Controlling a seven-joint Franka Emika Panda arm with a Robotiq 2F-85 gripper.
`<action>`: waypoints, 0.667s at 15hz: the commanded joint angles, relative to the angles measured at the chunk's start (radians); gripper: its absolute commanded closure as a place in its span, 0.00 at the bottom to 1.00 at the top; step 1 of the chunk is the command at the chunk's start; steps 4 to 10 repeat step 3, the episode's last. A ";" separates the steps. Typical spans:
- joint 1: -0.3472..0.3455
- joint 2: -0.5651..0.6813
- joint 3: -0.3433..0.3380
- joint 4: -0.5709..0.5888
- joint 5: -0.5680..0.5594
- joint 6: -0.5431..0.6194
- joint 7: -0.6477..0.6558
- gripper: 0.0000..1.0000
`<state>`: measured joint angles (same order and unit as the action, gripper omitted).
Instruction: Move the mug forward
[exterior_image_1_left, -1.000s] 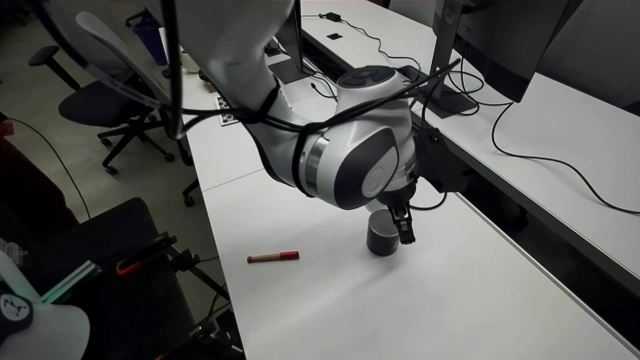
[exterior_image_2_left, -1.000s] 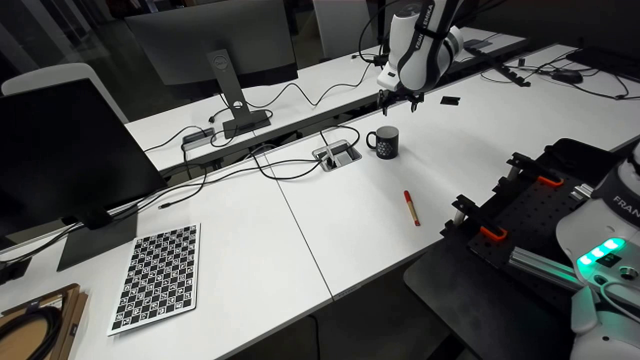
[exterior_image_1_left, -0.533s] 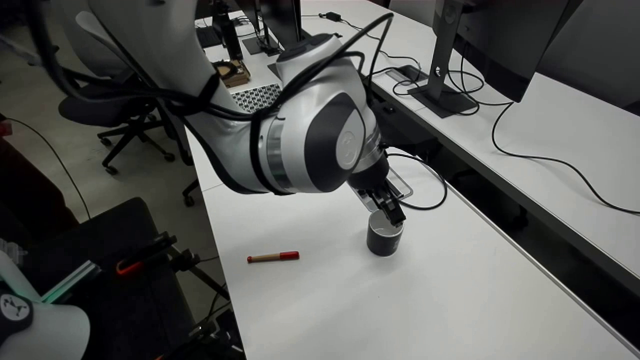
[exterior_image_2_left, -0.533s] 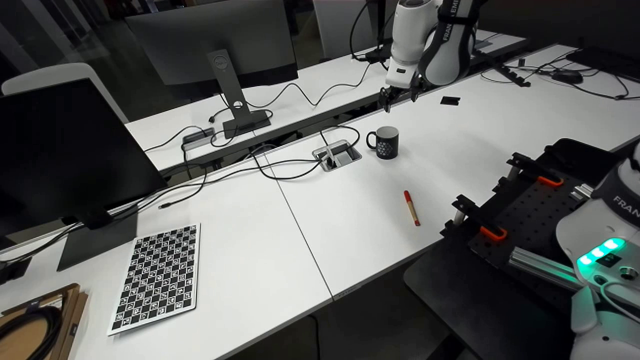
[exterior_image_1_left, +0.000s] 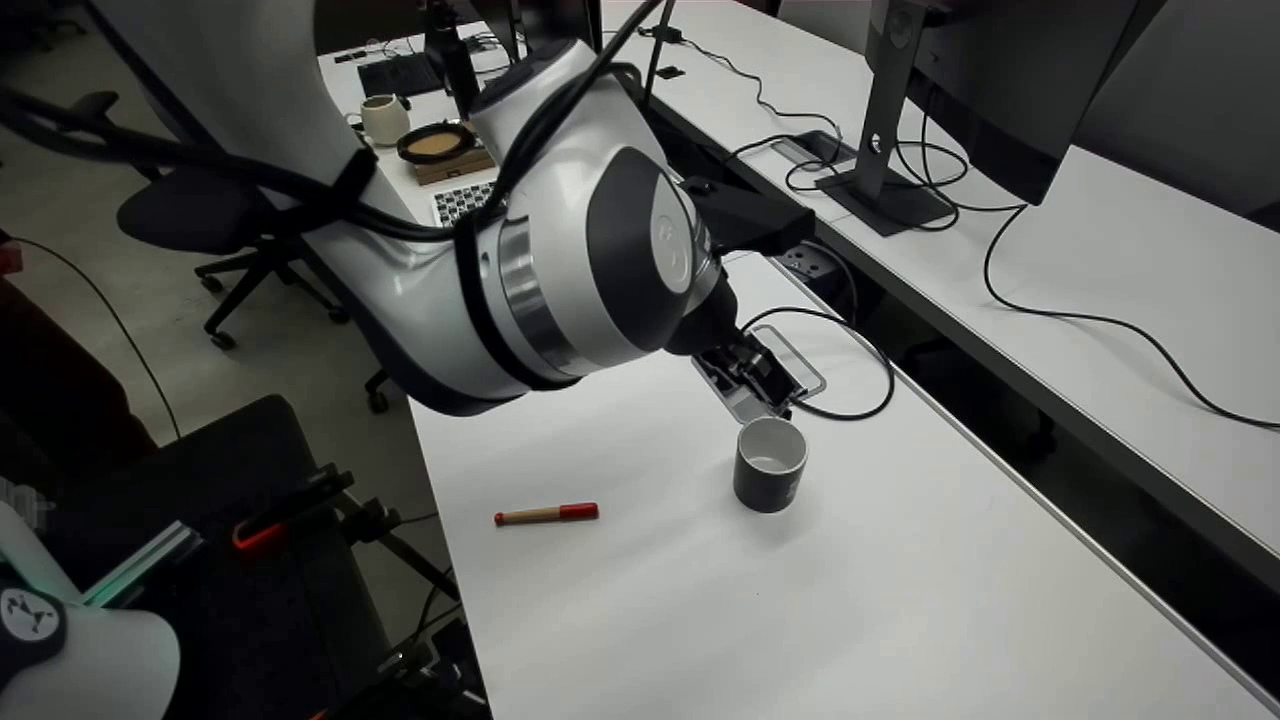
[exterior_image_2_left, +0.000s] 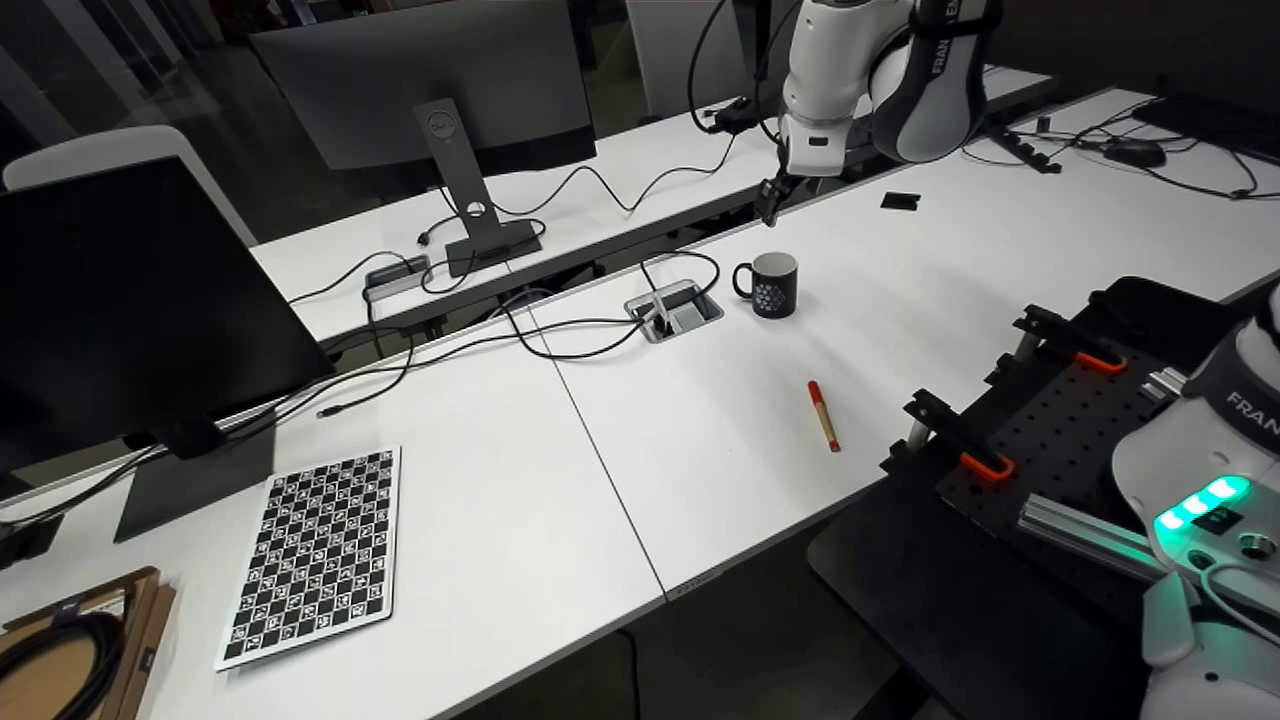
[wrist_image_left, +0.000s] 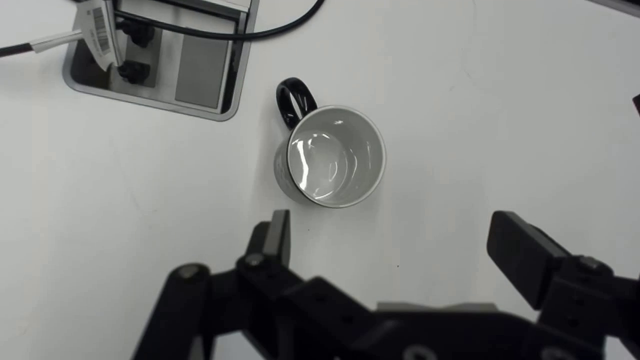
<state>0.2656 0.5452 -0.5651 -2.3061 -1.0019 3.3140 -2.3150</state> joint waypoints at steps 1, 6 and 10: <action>0.002 0.000 -0.002 0.000 -0.002 0.001 -0.002 0.00; 0.003 0.000 -0.004 -0.001 -0.003 0.001 -0.004 0.00; 0.003 0.000 -0.004 -0.001 -0.003 0.001 -0.004 0.00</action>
